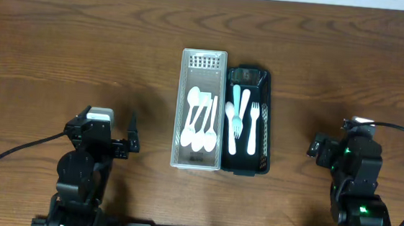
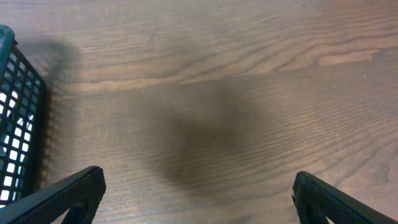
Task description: Pack container
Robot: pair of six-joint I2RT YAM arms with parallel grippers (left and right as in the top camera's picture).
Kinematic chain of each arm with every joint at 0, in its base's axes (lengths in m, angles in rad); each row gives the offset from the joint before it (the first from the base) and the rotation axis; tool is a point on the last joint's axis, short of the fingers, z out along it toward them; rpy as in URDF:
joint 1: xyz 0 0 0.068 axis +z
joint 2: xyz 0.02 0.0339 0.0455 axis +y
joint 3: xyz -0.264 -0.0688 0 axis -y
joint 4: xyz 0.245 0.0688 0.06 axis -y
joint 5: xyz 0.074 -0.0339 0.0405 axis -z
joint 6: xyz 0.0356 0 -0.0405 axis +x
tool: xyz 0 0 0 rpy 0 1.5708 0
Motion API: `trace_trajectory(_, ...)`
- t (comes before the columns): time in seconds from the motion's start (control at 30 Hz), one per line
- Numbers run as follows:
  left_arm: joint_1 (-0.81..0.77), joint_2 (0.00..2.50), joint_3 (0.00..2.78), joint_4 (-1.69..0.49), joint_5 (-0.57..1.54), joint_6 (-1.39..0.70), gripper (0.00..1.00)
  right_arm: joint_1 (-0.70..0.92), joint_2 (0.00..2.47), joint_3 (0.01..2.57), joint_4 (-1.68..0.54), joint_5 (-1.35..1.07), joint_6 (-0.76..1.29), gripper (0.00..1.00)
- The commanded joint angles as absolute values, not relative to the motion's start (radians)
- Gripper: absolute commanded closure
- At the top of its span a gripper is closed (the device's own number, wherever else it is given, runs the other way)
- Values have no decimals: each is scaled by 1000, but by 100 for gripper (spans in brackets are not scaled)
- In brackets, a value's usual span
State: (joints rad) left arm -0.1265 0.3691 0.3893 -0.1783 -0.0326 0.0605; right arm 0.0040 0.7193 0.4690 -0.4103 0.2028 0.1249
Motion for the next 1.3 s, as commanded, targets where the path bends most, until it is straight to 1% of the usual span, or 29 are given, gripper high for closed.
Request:
trace_trajectory(0.0,-131,366,385,-179,-37,67,2,10,714,462,-412,213,115,1)
trace_trajectory(0.63,-131,366,385,-179,-37,67,2,8,691,462,-418,213,115,1)
trace_trajectory(0.83,-131,366,385,-179,-37,67,2,14,488,462,-532,213,115,1)
trace_trajectory(0.97,-131,366,385,-179,-37,67,2,15,290,450,-673,99,117,1)
trace_trajectory(1.03,-131,366,385,-179,-37,67,2,15,191,418,-709,77,114,1)
trace_trajectory(1.17,-131,366,385,-179,-37,67,2,15,23,295,-656,62,118,1)
trace_trajectory(1.27,-131,366,385,-179,-37,67,2,27,10,199,-472,33,119,1)
